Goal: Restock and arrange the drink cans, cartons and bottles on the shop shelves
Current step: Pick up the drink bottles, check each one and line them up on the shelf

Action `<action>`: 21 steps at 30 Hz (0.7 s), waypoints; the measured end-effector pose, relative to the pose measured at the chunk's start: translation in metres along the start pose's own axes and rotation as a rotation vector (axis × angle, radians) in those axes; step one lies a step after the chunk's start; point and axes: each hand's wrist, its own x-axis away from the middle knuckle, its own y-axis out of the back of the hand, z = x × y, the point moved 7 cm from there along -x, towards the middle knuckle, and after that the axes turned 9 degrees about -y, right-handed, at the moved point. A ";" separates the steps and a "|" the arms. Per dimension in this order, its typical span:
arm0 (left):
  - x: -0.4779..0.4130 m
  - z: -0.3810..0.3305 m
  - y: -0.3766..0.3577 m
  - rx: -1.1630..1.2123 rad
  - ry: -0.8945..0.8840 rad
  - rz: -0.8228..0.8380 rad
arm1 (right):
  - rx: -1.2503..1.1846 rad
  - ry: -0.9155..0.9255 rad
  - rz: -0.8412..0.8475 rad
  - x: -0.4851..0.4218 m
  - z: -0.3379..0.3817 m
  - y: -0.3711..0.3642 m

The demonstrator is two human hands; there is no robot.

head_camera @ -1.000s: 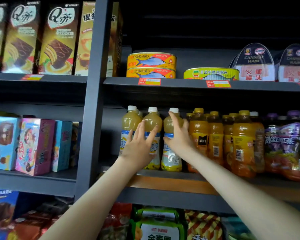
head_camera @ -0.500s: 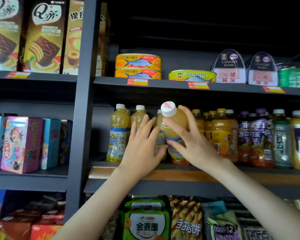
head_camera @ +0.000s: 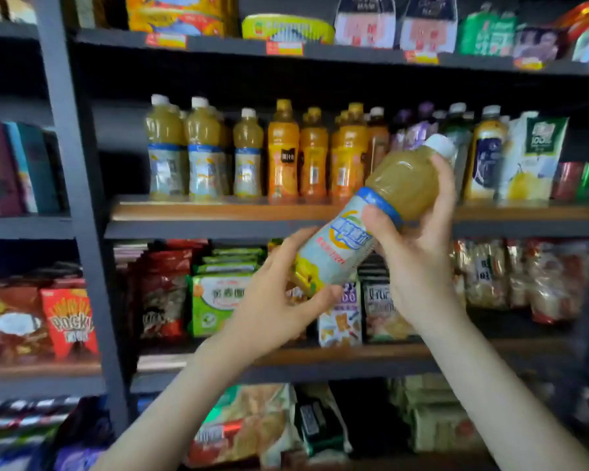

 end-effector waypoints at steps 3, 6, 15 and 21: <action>0.068 -0.007 -0.037 0.090 0.174 -0.020 | -0.041 -0.321 -0.068 0.060 -0.043 0.039; 0.137 -0.011 -0.065 0.144 0.372 -0.082 | 0.009 -0.650 -0.076 0.133 -0.087 0.066; 0.259 -0.016 -0.077 -0.006 0.790 0.027 | 1.203 -0.775 0.419 0.292 -0.123 0.082; 0.275 -0.029 -0.070 -0.007 0.753 0.168 | 0.993 -0.426 0.407 0.324 -0.115 0.030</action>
